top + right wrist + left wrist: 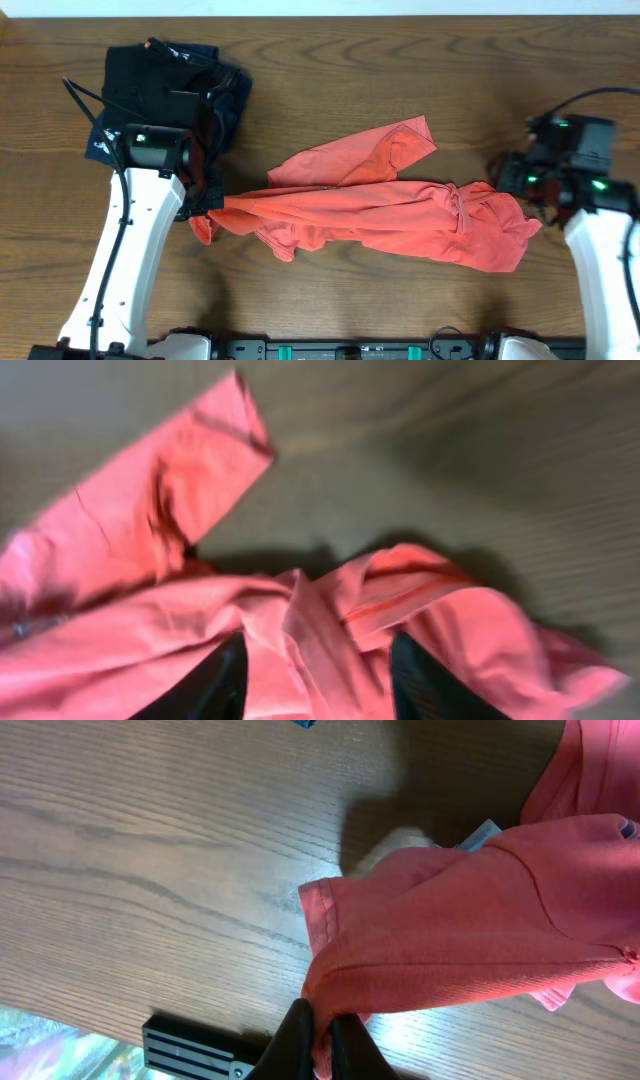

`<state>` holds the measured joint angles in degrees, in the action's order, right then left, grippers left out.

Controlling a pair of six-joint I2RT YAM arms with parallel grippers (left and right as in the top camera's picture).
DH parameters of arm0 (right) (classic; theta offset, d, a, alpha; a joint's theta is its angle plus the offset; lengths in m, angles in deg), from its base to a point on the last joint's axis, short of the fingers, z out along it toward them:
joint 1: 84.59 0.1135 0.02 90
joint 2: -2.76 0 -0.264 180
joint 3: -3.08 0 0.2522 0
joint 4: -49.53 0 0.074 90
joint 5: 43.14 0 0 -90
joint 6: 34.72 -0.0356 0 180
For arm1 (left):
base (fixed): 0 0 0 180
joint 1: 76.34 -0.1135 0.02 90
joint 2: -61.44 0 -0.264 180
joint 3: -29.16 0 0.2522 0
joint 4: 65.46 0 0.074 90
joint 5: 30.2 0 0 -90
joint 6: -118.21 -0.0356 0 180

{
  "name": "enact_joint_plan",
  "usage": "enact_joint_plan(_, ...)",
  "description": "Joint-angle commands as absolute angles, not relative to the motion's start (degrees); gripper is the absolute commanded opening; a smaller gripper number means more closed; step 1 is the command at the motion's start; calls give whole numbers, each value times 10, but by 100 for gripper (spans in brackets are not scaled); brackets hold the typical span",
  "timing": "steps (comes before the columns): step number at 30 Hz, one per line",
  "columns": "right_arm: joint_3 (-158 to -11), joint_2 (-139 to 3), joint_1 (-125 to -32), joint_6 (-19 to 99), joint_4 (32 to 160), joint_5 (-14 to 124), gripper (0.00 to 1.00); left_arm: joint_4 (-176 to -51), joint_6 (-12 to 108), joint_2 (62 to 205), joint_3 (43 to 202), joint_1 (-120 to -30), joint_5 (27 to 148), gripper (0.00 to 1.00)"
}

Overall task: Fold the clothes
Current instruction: 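Release and regrasp the t-shirt's right side with the right gripper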

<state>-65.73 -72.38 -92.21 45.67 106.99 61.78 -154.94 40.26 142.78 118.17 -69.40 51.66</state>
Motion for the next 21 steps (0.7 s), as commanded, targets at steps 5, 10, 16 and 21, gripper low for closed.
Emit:
enact_joint_plan(5,-617,-844,-851,455,1015,608,52,-1550,410,1426,1184,-697,503,6)
enact_joint_plan(10,-617,-886,-847,446,991,587,25,-1552,410,1426,1184,-697,504,6)
enact_joint_plan(16,-637,-855,-863,446,1010,580,1,-1552,410,1426,1184,-697,503,6)
enact_joint_plan(21,-693,-761,-928,430,1054,537,1,-1559,407,1424,1196,-697,503,6)
